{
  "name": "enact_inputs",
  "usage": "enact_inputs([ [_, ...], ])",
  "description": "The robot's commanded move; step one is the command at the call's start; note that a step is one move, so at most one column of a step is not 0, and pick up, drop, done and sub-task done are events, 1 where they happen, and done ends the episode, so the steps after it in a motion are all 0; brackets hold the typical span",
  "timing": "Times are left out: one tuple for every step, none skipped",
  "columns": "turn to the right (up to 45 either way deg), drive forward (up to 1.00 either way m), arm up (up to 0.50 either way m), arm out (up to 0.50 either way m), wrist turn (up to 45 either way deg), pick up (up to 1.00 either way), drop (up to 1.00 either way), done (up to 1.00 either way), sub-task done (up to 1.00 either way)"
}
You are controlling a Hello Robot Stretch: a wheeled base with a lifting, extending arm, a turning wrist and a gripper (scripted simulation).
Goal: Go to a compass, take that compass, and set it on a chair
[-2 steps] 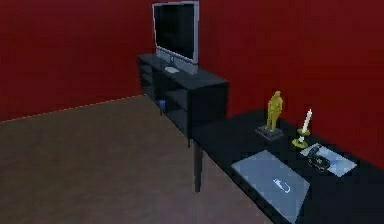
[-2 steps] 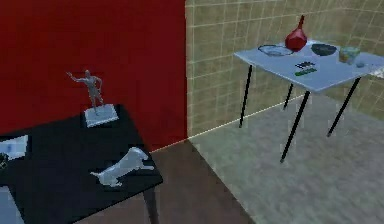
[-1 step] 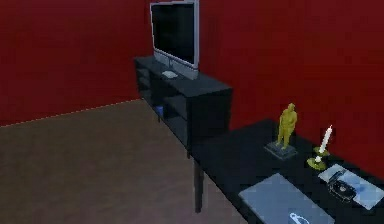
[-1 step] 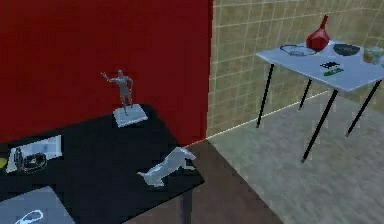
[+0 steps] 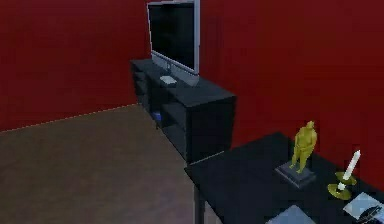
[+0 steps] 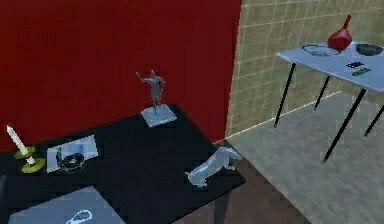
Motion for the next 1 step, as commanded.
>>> enact_inputs([
  [45.0, 0.0, 0.0, 0.0, 0.0, 0.0, 0.0, 0.0, 0.0],
])
